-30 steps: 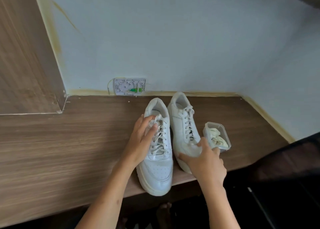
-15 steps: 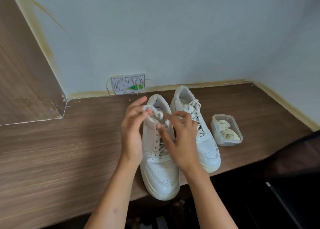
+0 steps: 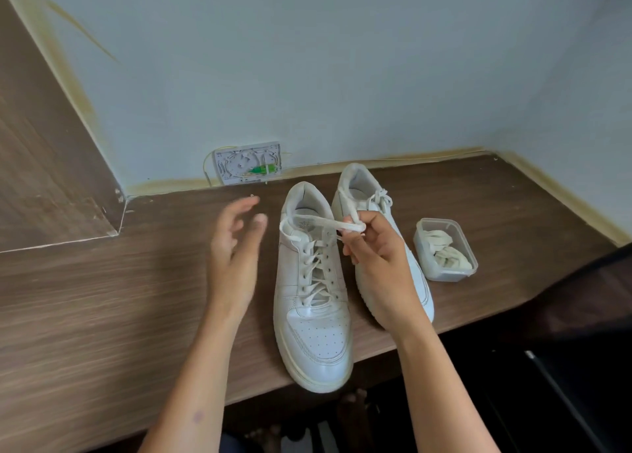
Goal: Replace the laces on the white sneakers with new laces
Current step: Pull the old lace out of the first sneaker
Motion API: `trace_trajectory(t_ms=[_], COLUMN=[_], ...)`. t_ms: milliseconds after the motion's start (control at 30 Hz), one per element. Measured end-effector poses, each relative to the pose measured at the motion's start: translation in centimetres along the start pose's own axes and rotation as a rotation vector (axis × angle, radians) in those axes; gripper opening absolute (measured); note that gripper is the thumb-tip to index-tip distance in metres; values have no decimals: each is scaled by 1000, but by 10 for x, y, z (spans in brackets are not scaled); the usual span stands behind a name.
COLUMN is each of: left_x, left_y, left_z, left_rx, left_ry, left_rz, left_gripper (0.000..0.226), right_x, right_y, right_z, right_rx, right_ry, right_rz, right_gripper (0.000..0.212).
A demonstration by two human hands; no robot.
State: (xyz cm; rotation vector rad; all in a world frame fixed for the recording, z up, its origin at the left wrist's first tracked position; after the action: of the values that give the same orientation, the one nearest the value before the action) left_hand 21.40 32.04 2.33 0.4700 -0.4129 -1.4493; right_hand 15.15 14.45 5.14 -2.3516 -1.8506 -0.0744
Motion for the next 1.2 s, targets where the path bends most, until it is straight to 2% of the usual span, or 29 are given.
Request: trace_trajectory(t_ms=[67,100,167,233,300,367,467,533,600,667,700,800,900,1000,1100,1133,1200], left_x=[9,15,24,25,19,14,14,14,9,-2,-7,-15,-8,-3,-4,-3,1], left_y=[-6,-9,-12,-10,-7,-5,-5,-5,-1,2,3,2,-1,-4,-6,-6,-3], left_z=[2,1,2,2,5,6,9,13,15,8,4,-11,-6,-2,-4,-3,3], left_rx=[192,278,403,433,351,231,51,-61,-235,-349,-373,-456,-442,-400,-402,-332,-44], left_ry=[228,365,499,416,251,131,10,-99,-201,-166,-63,353,570,735,823,826,726], left_rz=[-255,-327,-355,-280,-153,-37,52,174,377,481,453,232,91,-63,-144,-137,-122], left_gripper=[35,36,29,19,9,15,20,18,22,20,28,80,97,88,75,71,53], right_x=[3,5,6,4,-1,-5,-4,-3,-8,-20,-27,-34,-26,-16,-5,-1,7], right_y=[-2,-3,-4,-6,-7,-7,-7,-6,-5,-3,-3,-5,-7,-8,-13,-18,-27], right_z=[-3,-4,-4,-6,-9,-11,-11,-10,-9,-8,-7,-5,-1,2,4,4,9], right_rx=[-28,-47,-55,-51,-65,-63,-37,-33,-16,18,21,-15,-84,-219,-249,-245,-217], right_ry=[-23,-38,-42,-17,34,107,203,224,259,263,204,-65,-286,-597,-712,-714,-726], right_rz=[-95,-136,-178,-142,-36,79,185,254,376,512,569,657,707,823,760,725,630], right_gripper=[10,13,24,34,40,41,39,34,24,19,20,34,47,51,43,38,24])
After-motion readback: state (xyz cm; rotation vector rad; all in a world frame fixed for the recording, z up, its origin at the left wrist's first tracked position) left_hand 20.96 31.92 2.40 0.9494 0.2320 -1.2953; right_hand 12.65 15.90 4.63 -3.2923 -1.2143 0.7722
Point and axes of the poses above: each hand's wrist, its own y-axis towards the middle knuckle, its own x-axis out of the palm, z = x × y, the point moved 1 cm from there along y, towards the middle knuckle, and after that the axes turned 15 degrees about x, right-handed, at the moved point
